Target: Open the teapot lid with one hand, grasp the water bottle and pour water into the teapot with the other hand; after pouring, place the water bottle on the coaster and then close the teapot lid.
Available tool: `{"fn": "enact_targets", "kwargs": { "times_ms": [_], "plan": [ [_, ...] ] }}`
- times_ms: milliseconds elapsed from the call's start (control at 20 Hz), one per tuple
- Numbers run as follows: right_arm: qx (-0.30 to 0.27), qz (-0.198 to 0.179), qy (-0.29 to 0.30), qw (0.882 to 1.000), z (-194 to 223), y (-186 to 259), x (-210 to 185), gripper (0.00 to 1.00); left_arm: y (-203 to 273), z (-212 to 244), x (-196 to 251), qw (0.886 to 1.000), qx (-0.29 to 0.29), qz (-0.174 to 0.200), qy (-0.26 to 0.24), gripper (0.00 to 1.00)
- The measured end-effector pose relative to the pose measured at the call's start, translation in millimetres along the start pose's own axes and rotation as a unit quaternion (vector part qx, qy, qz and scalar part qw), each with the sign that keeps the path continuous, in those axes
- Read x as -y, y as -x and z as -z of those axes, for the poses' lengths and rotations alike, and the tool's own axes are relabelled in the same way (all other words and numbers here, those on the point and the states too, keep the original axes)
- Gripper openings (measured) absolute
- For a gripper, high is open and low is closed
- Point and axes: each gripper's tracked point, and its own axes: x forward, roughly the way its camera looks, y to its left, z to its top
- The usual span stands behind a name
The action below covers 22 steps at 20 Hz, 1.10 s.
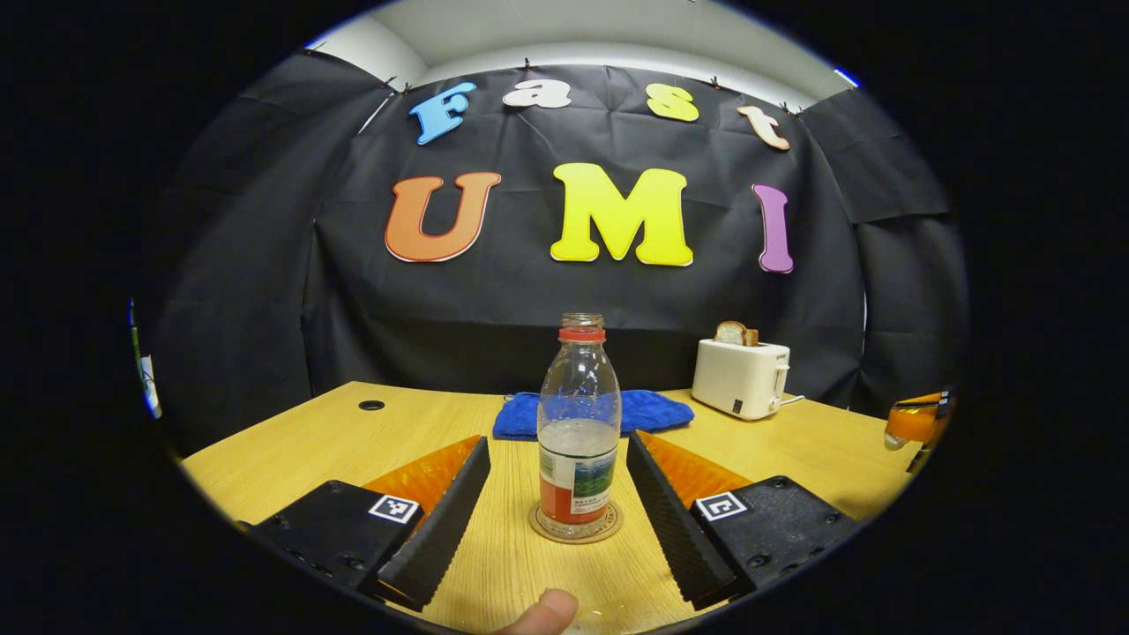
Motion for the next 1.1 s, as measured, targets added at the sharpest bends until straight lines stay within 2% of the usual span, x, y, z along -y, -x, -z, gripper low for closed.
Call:
{"fn": "enact_targets", "kwargs": {
  "times_ms": [100, 250, 500, 800, 950, 1100],
  "plan": [
    [0.002, -0.012, 0.004, 1.000, -0.8, 2.4, -11.0, 0.00, 19.9, -0.2, -8.6, 1.000, -0.001, -0.010, 0.004, 0.98],
    [0.007, -0.035, 0.007, 0.999, -0.2, 1.4, -28.5, 0.01, 51.1, 9.1, -28.1, 0.998, -0.018, -0.055, 0.000, 0.98],
    [0.005, -0.094, 0.005, 0.996, -6.6, -8.5, -65.7, 0.00, 103.0, 12.0, -53.3, 0.993, -0.043, -0.103, -0.033, 0.98],
    [0.011, -0.181, -0.027, 0.983, -20.8, -29.2, -113.9, 0.00, 141.2, -14.4, -48.1, 0.995, -0.020, -0.096, -0.023, 0.98],
    [-0.009, -0.202, -0.043, 0.978, -13.4, -39.3, -130.3, 0.02, 152.5, -29.2, -44.2, 0.995, -0.018, -0.095, -0.029, 0.98],
    [-0.021, -0.201, -0.033, 0.979, -3.8, -48.0, -139.6, 0.02, 160.8, -39.1, -38.3, 0.996, -0.015, -0.082, -0.034, 0.98]
  ]
}}
